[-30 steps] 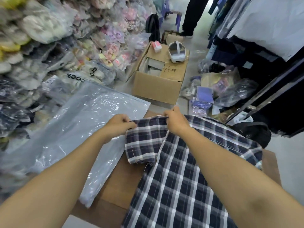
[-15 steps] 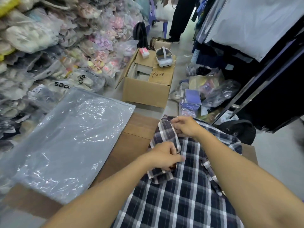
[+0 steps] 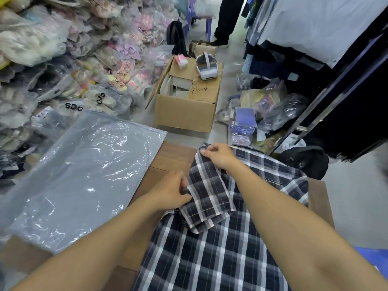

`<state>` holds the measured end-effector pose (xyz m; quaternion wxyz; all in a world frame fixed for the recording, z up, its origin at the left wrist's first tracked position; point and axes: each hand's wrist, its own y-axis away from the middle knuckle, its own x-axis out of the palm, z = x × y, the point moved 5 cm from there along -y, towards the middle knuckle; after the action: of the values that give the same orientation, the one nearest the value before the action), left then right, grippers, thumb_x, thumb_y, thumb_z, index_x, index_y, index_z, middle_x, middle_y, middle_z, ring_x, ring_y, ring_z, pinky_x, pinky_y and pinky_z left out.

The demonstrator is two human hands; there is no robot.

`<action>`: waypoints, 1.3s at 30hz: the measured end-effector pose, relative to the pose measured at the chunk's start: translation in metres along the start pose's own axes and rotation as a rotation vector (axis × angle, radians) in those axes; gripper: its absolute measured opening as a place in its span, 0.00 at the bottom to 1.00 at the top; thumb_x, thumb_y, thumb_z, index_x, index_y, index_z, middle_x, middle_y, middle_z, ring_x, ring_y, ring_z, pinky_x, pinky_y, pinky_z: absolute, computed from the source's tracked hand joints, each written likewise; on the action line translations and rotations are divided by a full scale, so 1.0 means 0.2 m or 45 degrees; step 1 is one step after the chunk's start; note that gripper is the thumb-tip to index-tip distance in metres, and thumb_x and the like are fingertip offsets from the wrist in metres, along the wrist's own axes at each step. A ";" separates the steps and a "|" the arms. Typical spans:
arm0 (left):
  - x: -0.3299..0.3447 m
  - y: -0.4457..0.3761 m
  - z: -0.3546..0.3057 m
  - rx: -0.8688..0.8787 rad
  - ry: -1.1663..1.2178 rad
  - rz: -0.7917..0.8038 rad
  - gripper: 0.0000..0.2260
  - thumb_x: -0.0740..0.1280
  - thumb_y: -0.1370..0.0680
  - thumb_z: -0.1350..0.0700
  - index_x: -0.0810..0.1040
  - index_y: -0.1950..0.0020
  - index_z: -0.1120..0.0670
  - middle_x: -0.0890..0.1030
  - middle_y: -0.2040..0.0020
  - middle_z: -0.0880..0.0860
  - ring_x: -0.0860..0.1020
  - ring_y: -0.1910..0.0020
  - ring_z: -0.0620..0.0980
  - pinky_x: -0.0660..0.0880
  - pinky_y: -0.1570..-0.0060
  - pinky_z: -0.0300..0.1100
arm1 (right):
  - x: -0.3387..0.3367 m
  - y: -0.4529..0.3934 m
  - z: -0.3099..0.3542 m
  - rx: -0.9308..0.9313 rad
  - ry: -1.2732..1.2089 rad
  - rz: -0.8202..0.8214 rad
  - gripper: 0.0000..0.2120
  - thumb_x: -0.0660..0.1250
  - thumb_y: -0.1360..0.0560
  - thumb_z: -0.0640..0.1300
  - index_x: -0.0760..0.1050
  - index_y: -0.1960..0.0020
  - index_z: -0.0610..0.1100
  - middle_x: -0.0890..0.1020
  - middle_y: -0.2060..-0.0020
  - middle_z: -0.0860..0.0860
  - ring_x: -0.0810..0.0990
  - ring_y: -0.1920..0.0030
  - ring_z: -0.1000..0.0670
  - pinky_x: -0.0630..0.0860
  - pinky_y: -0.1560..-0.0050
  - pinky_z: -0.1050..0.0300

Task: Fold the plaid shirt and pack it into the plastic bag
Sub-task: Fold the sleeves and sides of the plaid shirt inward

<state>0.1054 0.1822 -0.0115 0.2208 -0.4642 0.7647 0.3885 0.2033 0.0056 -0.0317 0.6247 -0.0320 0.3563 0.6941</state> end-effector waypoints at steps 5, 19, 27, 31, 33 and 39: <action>0.06 0.10 0.13 0.000 -0.061 0.331 0.18 0.74 0.32 0.58 0.66 0.54 0.48 0.68 0.51 0.47 0.70 0.59 0.47 0.77 0.59 0.47 | 0.08 -0.07 0.04 -0.013 0.002 -0.034 0.08 0.71 0.22 0.41 0.80 0.43 0.44 0.78 0.55 0.50 0.76 0.52 0.49 0.72 0.50 0.57; 0.05 0.07 0.15 0.190 -0.473 0.356 0.05 0.71 0.31 0.58 0.77 0.60 0.49 0.76 0.54 0.44 0.77 0.55 0.46 0.75 0.63 0.43 | 0.10 -0.03 0.04 -0.147 0.168 -0.101 0.18 0.64 0.18 0.42 0.74 0.28 0.44 0.78 0.59 0.53 0.76 0.50 0.49 0.68 0.49 0.60; 0.03 0.05 0.03 0.322 -0.313 0.057 0.11 0.70 0.25 0.44 0.73 0.58 0.50 0.73 0.56 0.45 0.74 0.57 0.46 0.75 0.60 0.42 | -0.06 0.13 0.07 0.099 0.537 0.220 0.22 0.76 0.28 0.53 0.72 0.41 0.45 0.79 0.48 0.48 0.80 0.48 0.46 0.81 0.48 0.48; 0.05 0.04 0.06 0.289 -0.247 0.112 0.08 0.64 0.21 0.50 0.75 0.57 0.52 0.75 0.57 0.44 0.74 0.59 0.44 0.76 0.57 0.42 | -0.08 0.22 -0.05 0.326 0.595 0.532 0.28 0.79 0.30 0.36 0.69 0.36 0.43 0.78 0.53 0.45 0.80 0.57 0.48 0.82 0.46 0.47; 0.05 0.05 0.06 0.326 -0.318 0.165 0.05 0.65 0.22 0.52 0.76 0.56 0.51 0.76 0.57 0.43 0.75 0.58 0.44 0.78 0.57 0.44 | -0.10 0.21 -0.09 0.308 0.580 0.489 0.25 0.78 0.30 0.33 0.69 0.40 0.44 0.76 0.56 0.45 0.78 0.60 0.48 0.82 0.47 0.48; 0.06 0.03 0.06 0.383 -0.455 0.264 0.05 0.68 0.24 0.59 0.75 0.55 0.49 0.78 0.56 0.44 0.76 0.59 0.45 0.70 0.65 0.37 | -0.14 0.18 -0.17 0.230 0.538 0.417 0.22 0.77 0.31 0.29 0.74 0.44 0.45 0.78 0.55 0.47 0.80 0.61 0.48 0.81 0.61 0.56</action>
<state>0.0940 0.1874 -0.0254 0.3779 -0.2692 0.8063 0.3668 0.1636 -0.0349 -0.0275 0.4163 -0.0620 0.5395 0.7292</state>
